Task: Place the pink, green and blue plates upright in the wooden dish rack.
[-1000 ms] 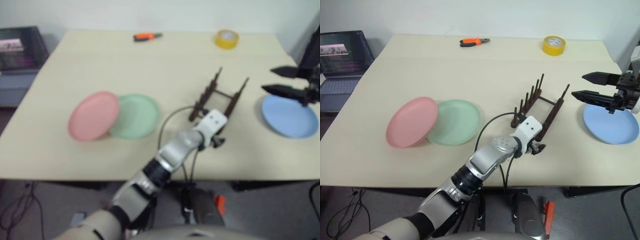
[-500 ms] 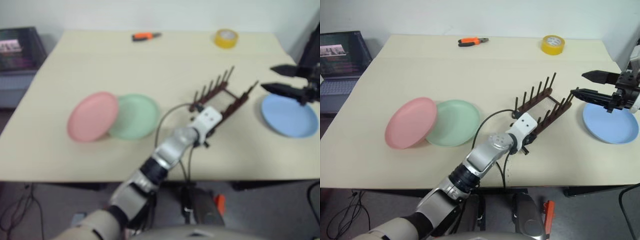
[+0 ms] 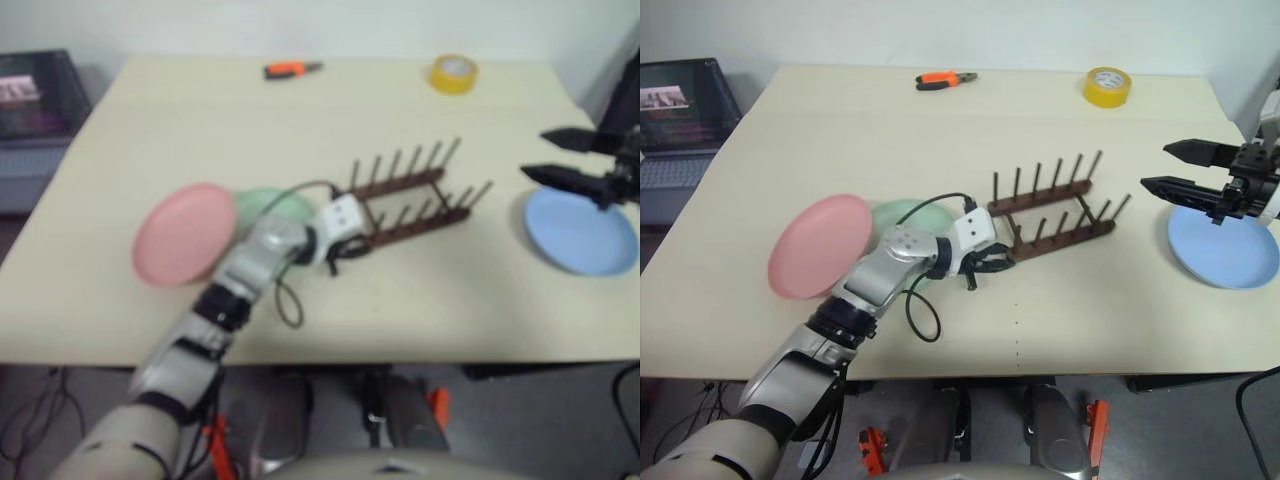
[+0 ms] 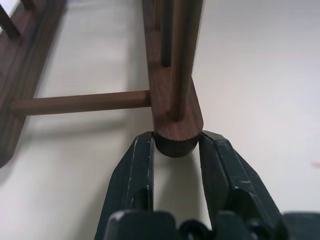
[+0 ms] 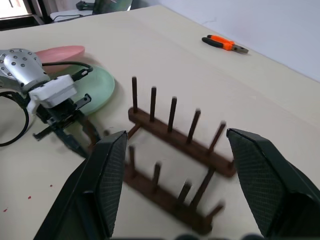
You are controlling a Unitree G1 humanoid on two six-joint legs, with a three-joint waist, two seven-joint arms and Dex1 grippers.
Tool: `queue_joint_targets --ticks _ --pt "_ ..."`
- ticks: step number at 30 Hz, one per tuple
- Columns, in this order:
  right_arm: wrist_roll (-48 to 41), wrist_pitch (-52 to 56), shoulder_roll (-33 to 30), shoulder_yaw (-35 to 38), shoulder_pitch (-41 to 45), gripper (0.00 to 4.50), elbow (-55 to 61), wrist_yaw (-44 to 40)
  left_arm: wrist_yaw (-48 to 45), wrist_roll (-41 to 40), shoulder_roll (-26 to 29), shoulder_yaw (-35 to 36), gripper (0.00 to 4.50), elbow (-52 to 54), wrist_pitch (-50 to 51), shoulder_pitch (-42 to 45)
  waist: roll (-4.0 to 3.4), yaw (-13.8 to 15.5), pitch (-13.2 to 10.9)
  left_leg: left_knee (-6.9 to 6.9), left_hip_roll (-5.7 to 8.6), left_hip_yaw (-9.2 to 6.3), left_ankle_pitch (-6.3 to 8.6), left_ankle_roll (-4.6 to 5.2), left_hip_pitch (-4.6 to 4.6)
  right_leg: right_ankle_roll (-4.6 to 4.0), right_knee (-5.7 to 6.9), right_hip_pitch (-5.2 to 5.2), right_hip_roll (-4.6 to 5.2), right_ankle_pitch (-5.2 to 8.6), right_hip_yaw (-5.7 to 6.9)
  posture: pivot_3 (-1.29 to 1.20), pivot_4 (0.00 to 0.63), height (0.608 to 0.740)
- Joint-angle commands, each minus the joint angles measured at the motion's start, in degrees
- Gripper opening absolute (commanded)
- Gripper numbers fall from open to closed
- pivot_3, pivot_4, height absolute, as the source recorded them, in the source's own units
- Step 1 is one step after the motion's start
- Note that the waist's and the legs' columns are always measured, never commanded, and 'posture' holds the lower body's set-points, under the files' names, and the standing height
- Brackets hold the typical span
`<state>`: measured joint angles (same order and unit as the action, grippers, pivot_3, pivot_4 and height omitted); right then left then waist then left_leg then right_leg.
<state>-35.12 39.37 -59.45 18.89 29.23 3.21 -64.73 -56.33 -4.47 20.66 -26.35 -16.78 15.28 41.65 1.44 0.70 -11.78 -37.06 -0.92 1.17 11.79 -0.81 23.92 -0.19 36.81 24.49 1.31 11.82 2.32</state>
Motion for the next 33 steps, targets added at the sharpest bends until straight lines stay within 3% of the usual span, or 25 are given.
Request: queue_joint_targets --ticks 1,6,13,26,33 --pt "-1.2 -0.5 -0.9 3.0 -1.3 3.46 2.7 0.5 -5.3 -1.7 -1.6 1.1 1.0 -1.2 -5.7 1.5 0.0 0.4 0.0 0.0 0.0 0.09 0.05 0.09 -0.02 0.03 -0.01 0.0 0.02 0.02 -0.04 0.0 0.15 0.74" --pt "-2.0 0.3 -1.4 5.0 -3.5 3.46 4.8 1.6 -9.1 0.1 -4.1 -0.3 1.0 -4.0 -7.0 2.8 0.0 0.6 0.0 -0.06 0.09 0.19 0.08 0.13 -0.05 0.05 0.04 0.0 0.0 0.01 -0.08 0.0 0.15 0.74" --pt "-2.9 1.0 -1.9 7.5 -6.4 3.46 6.7 2.5 -7.6 3.2 -6.4 -0.5 1.0 -6.5 -6.1 3.3 0.0 0.3 0.0 -0.04 0.04 0.21 0.08 0.14 -0.11 0.05 0.07 0.0 -0.05 0.01 -0.11 0.0 0.15 0.74" --pt "-3.8 0.9 -1.8 7.1 -7.4 3.46 7.3 3.6 -4.5 6.8 -6.4 0.3 1.0 -6.7 -2.7 2.8 0.0 0.2 0.0 -0.05 0.05 0.22 0.08 0.14 -0.12 0.08 0.08 -0.01 -0.05 0.0 -0.12 0.0 0.15 0.74" --pt "-3.4 0.3 -1.4 5.9 -6.5 3.46 6.4 3.6 -3.8 6.4 -5.4 2.4 3.36 -6.1 -2.8 3.8 0.0 0.2 0.0 -0.05 0.02 0.21 0.08 0.14 -0.15 0.08 0.1 -0.01 -0.09 -0.01 -0.12 0.0 0.15 0.74"
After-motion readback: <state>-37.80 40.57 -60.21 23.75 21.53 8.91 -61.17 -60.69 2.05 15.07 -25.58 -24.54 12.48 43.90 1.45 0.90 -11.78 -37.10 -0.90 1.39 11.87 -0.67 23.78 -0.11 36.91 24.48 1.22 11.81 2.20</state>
